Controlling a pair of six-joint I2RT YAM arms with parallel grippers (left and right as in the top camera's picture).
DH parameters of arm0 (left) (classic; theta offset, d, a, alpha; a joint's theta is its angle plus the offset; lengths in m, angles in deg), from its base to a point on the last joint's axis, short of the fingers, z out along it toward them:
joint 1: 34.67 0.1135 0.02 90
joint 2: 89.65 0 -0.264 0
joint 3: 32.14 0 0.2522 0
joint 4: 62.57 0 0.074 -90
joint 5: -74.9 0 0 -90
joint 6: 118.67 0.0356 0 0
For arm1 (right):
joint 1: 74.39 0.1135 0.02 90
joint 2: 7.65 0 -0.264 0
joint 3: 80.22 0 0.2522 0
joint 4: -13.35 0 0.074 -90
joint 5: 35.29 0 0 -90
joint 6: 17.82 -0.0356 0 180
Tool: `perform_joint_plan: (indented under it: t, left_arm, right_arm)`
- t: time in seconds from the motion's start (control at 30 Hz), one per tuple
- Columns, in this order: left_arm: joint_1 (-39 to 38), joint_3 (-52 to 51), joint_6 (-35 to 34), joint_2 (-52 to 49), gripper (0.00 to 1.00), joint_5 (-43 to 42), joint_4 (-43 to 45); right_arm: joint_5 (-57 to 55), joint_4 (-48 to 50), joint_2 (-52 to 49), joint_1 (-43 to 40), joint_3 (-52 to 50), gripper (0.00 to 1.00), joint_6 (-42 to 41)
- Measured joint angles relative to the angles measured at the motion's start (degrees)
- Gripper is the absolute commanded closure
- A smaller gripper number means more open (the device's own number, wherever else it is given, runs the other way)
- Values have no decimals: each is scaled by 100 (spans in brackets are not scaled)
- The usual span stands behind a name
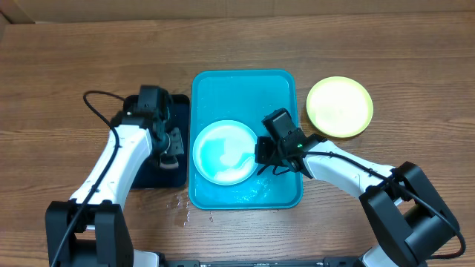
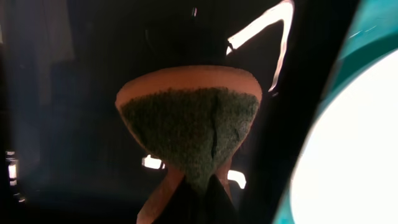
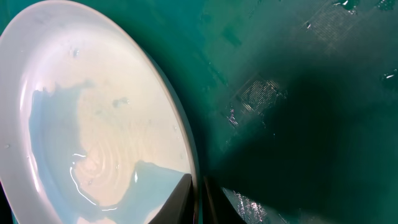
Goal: Clean dirty plates on tray and stack at the side
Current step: 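Carry the sponge left and drop it onto the black tray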
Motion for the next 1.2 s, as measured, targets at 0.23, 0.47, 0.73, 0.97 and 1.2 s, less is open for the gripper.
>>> perform_joint_plan:
  t: [0.23,0.47,0.73,0.97,1.2]
  left_arm:
    - [0,-450,-39,-22,64,17,518]
    - [0,-391,-42,-22,49,35,142]
    - [0,874,-42,85,50,-22,-1038]
    - [0,1722,-48,1156,51,-570,-1464]
    - [0,1845,-153,2717,0,-697,-1530]
  right_arm:
    - [0,0,0,0,0,92,0]
    - [-2,-2,0,-2,0,85,-4]
    - [15,48,0,0,-2,58,2]
    - [-179,208,-24,0,-2,64,-2]
    - [-337,304,-94,0,-2,75,4]
